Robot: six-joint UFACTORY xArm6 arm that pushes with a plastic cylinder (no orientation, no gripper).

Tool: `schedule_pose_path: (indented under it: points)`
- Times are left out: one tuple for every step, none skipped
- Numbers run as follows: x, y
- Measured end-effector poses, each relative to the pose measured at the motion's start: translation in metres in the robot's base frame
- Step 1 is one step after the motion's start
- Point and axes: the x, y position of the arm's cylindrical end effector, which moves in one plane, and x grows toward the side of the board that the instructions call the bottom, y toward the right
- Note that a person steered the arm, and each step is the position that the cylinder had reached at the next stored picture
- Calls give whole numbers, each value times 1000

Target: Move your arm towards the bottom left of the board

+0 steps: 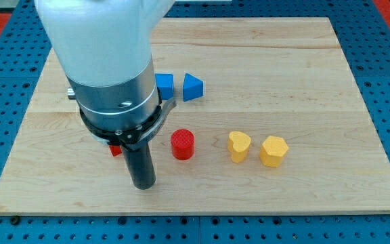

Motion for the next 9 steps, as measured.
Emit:
schedule_pose_path:
  points:
    - [0, 0]
    - [0, -1]
    - [0, -4]
    - [0, -8]
    - [0, -14]
    - [0, -56]
    - [-2, -81]
    - [-30, -120]
    - [-75, -158]
